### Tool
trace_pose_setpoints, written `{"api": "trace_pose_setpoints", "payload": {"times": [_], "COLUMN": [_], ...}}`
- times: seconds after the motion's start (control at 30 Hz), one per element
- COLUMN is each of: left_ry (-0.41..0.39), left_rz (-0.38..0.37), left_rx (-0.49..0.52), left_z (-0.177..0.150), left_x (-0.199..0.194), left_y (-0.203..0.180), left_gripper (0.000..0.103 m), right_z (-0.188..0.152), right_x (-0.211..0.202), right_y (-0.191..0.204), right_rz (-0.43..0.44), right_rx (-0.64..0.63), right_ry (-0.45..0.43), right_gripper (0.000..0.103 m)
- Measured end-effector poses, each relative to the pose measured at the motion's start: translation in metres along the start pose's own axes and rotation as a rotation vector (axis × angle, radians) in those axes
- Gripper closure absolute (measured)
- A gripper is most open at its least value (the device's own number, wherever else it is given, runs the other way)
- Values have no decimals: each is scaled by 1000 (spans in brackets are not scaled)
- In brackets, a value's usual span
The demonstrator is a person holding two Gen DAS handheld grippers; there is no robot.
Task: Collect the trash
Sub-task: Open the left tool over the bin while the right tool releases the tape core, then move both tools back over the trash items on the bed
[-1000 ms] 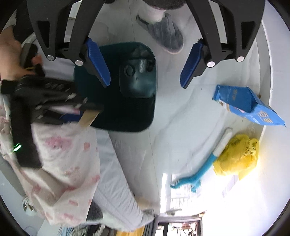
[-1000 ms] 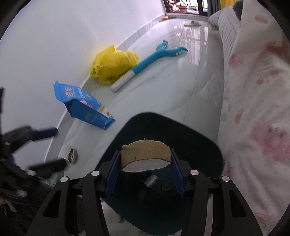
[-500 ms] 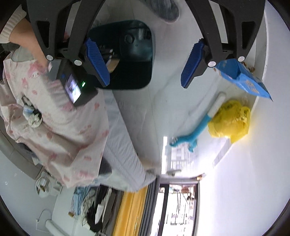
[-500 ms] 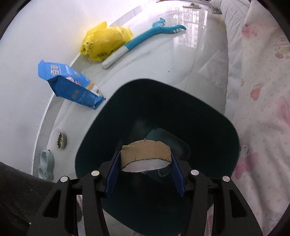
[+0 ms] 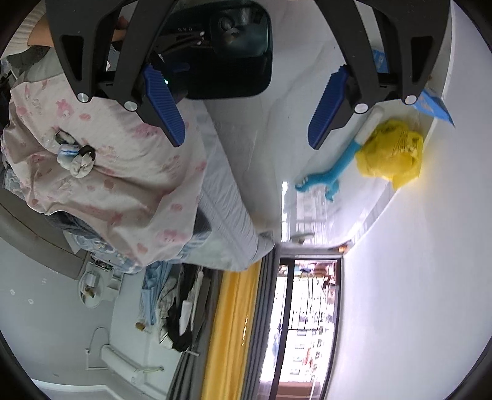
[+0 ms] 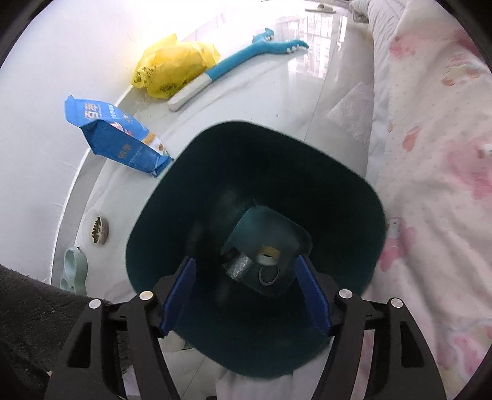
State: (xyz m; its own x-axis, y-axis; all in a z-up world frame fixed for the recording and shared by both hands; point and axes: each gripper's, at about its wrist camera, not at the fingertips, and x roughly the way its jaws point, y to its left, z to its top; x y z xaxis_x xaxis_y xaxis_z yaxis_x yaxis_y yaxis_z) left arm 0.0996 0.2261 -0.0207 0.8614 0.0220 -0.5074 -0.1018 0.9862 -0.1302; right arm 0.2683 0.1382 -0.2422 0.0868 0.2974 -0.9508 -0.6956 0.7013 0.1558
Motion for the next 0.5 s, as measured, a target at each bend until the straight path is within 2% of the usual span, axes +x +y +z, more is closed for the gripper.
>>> {"api": "trace_pose_setpoints", "payload": {"times": [0.13, 0.3, 0.5], "left_ry": [-22, -41, -58], "left_rz": [-20, -47, -86], "left_rx": [-1, 10, 38], "left_z": [6, 15, 20], "left_x": [0, 4, 12], "left_y": [-12, -37, -73], "left_gripper": [18, 17, 16], "right_z": [-4, -10, -22], "right_x": [-25, -70, -118], "right_y": [-3, -12, -36], "right_rz": [25, 50, 32], "right_rx": [-3, -14, -1], "right_ry": [-66, -194, -327], "right_gripper": [30, 27, 23]}}
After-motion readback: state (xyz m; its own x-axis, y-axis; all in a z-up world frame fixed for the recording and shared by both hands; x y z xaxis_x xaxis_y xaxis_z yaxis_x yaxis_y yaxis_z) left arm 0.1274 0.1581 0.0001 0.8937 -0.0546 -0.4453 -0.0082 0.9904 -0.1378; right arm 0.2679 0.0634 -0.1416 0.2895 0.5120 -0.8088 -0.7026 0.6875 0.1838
